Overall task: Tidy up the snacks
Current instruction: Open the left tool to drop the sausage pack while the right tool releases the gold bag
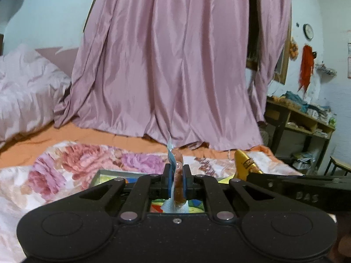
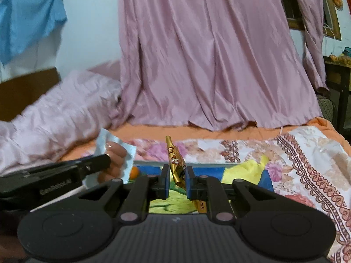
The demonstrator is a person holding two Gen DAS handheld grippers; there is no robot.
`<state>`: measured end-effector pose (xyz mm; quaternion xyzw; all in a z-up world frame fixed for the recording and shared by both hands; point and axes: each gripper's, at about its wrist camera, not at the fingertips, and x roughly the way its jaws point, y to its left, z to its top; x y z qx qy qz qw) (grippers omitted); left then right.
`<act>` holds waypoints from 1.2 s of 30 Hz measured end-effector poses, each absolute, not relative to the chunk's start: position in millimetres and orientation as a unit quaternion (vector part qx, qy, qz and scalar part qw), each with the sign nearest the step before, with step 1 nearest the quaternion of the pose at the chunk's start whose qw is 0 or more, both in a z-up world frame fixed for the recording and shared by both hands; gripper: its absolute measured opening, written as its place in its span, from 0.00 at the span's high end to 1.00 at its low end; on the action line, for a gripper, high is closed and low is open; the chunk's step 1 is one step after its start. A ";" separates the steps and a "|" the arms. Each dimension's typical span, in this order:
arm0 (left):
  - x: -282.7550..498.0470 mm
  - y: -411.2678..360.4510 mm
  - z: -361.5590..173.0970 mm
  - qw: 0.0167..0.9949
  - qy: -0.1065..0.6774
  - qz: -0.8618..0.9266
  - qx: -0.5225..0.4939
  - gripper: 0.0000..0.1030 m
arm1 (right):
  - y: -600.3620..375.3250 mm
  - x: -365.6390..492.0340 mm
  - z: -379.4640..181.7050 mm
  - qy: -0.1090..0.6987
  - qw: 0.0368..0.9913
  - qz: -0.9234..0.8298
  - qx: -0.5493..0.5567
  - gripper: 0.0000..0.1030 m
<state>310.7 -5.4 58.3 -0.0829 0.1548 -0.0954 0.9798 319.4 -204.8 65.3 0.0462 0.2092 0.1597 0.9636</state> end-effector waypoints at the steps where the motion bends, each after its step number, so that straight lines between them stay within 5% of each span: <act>1: 318.5 -6.7 52.5 0.979 0.161 -0.092 -0.081 0.91 | -202.4 326.1 59.7 0.215 0.964 0.154 0.041 0.84; 12: 346.7 -10.7 5.4 0.969 0.227 -0.073 -0.072 0.90 | -168.7 360.3 20.4 0.285 0.943 0.172 0.025 0.82; 23: 343.3 6.3 4.6 0.966 0.238 -0.057 -0.088 0.78 | -174.0 352.1 8.7 0.295 0.936 0.188 0.036 0.62; 29: 335.8 3.7 15.5 0.968 0.226 -0.061 -0.088 0.53 | -178.9 333.5 14.3 0.273 0.943 0.190 0.022 0.29; 34: 321.1 5.5 29.1 0.972 0.209 -0.051 -0.091 0.10 | -189.4 311.9 26.4 0.248 0.951 0.182 0.013 0.09; 36: 314.7 6.0 35.3 0.974 0.200 -0.052 -0.090 0.06 | -192.6 303.4 33.0 0.238 0.954 0.184 0.010 0.06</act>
